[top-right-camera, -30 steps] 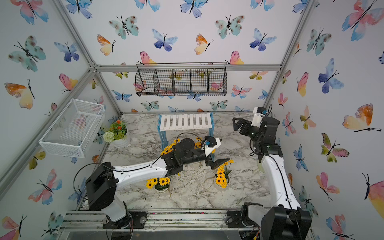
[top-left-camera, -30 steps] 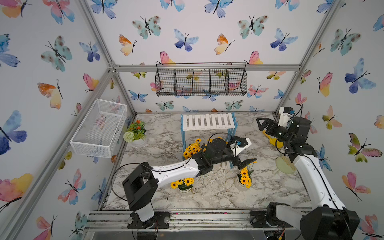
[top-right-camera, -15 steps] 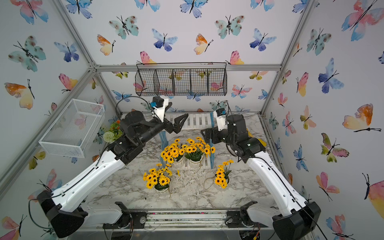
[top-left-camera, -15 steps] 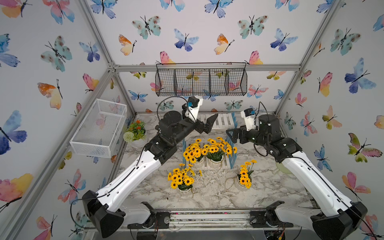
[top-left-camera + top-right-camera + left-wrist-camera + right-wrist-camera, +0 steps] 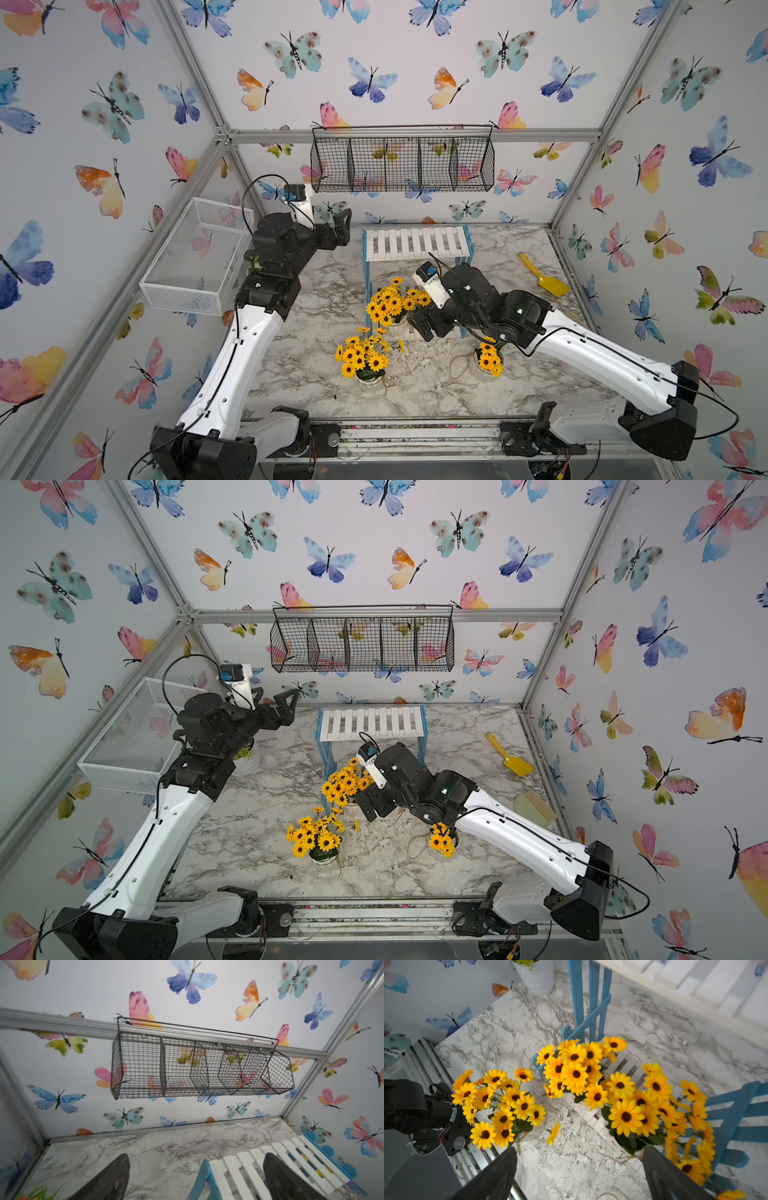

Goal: Take the sunflower pots off the shelves
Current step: Pick up the sunflower pot from the shelf.

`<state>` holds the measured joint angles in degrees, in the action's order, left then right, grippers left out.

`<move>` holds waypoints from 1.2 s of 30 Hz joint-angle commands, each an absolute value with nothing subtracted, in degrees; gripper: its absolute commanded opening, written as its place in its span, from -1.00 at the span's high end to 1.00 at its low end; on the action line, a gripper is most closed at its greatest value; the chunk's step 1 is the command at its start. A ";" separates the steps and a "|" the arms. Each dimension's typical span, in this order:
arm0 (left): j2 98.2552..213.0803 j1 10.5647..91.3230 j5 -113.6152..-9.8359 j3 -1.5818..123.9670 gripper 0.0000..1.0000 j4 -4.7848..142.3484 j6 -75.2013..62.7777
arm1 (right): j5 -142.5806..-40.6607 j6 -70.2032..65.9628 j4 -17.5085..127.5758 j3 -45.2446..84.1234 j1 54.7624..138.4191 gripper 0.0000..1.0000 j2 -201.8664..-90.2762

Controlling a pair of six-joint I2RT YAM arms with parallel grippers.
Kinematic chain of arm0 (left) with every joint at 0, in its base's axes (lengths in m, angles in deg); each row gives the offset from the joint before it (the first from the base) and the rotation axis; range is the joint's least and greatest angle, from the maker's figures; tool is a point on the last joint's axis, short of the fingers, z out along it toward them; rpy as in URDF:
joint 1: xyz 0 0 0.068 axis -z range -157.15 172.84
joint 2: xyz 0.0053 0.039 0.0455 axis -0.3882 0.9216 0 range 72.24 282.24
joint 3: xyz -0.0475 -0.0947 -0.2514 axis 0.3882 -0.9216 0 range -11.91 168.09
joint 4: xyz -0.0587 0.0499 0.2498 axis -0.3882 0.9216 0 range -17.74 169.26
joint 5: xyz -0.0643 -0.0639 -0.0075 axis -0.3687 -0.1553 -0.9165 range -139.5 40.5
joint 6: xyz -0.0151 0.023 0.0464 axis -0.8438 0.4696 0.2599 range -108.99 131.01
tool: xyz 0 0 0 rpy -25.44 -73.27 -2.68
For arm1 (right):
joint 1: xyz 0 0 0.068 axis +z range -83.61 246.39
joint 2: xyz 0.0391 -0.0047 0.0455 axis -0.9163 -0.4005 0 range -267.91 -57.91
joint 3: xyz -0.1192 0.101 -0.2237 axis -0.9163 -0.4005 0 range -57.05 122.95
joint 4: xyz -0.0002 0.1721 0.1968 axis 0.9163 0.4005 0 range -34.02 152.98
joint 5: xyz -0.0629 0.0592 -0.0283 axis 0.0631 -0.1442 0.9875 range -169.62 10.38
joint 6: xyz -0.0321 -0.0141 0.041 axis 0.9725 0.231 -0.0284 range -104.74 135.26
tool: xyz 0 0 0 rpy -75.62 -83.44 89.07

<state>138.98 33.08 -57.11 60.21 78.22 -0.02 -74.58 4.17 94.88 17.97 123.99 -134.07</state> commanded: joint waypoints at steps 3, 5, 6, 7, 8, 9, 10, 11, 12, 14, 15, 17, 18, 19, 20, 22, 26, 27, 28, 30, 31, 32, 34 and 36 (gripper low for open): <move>136.75 30.46 -60.21 57.43 -0.99 79.41 -3.05 | -73.15 3.57 99.00 15.84 123.96 -0.76 -132.97; 136.66 30.14 -60.14 56.59 -0.99 78.87 -3.27 | -74.60 3.68 100.07 15.42 123.96 -0.65 -133.15; 136.79 29.92 -60.08 56.34 -0.99 78.69 -3.47 | -75.23 3.75 100.15 15.00 123.91 -0.62 -133.23; 136.92 29.70 -60.05 56.17 -0.99 78.56 -3.53 | -75.49 3.65 100.11 14.61 123.96 -0.59 -133.38; 137.09 29.42 -60.05 56.04 -0.99 78.39 -3.67 | -75.34 3.53 99.81 14.06 123.96 -0.55 -133.48; 137.32 29.19 -60.04 55.90 -0.99 78.27 -3.67 | -75.44 3.47 99.46 13.49 123.96 -0.49 -133.65; 137.51 28.75 -60.12 55.78 -0.99 78.16 -3.67 | -75.78 3.52 99.05 12.94 123.97 -0.44 -133.91; 137.74 28.43 -60.35 55.74 -0.99 78.05 -3.67 | -76.26 3.42 98.57 12.46 123.93 -0.44 -134.09; 137.99 27.90 -60.52 55.63 -0.99 77.93 -3.95 | -76.83 3.31 97.87 11.65 123.89 -0.44 -134.32; 138.36 27.13 -61.87 55.44 -0.99 77.59 -4.60 | -77.39 3.06 96.70 10.90 123.87 -0.51 -135.08; 138.42 26.92 -62.43 55.18 -0.99 77.26 -4.72 | -77.59 2.90 96.68 11.00 123.87 -0.51 -135.62; 138.49 26.81 -62.67 54.59 -0.99 76.68 -4.90 | -77.45 2.87 96.36 10.98 123.79 -0.51 -136.28; 138.55 26.76 -62.79 54.30 -0.99 76.49 -4.82 | -77.16 2.93 95.79 10.70 123.58 -0.51 -136.47; 138.55 26.71 -62.77 54.05 -0.99 76.18 -4.64 | -77.20 3.36 95.27 10.41 123.08 -0.51 -136.80; 138.61 26.57 -62.68 53.92 -0.99 76.05 -4.52 | -77.36 3.87 95.06 10.20 122.34 -0.51 -137.20; 139.02 26.08 -62.67 53.92 -0.99 75.96 -4.46 | -79.56 4.90 95.43 10.26 119.51 -0.50 -139.00; 139.21 25.65 -63.32 53.92 -0.99 75.79 -4.42 | -81.43 6.51 95.08 11.13 117.47 -0.45 -140.78; 139.17 25.55 -63.38 53.84 -0.99 75.69 -4.37 | -81.54 6.80 94.37 11.12 117.24 -0.45 -140.95; 139.20 25.48 -63.38 53.75 -0.99 75.55 -4.29 | -81.72 7.22 93.97 11.31 117.05 -0.45 -141.40; 139.29 25.38 -63.51 53.36 -0.99 75.13 -4.44 | -82.14 8.00 94.12 12.10 116.84 -0.42 -142.71; 139.29 25.30 -63.69 53.22 -0.99 74.98 -4.52 | -82.17 8.26 94.59 12.57 116.75 -0.41 -143.58; 139.32 25.22 -63.80 53.07 -0.99 74.75 -4.55 | -82.28 8.53 94.92 12.96 116.73 -0.39 -144.14; 139.28 25.20 -63.91 52.87 -0.99 74.68 -4.53 | -82.41 8.94 94.76 13.27 116.60 -0.37 -145.14; 139.20 25.11 -63.91 52.72 -0.99 74.56 -4.54 | -82.30 9.13 94.15 13.26 116.42 -0.34 -145.69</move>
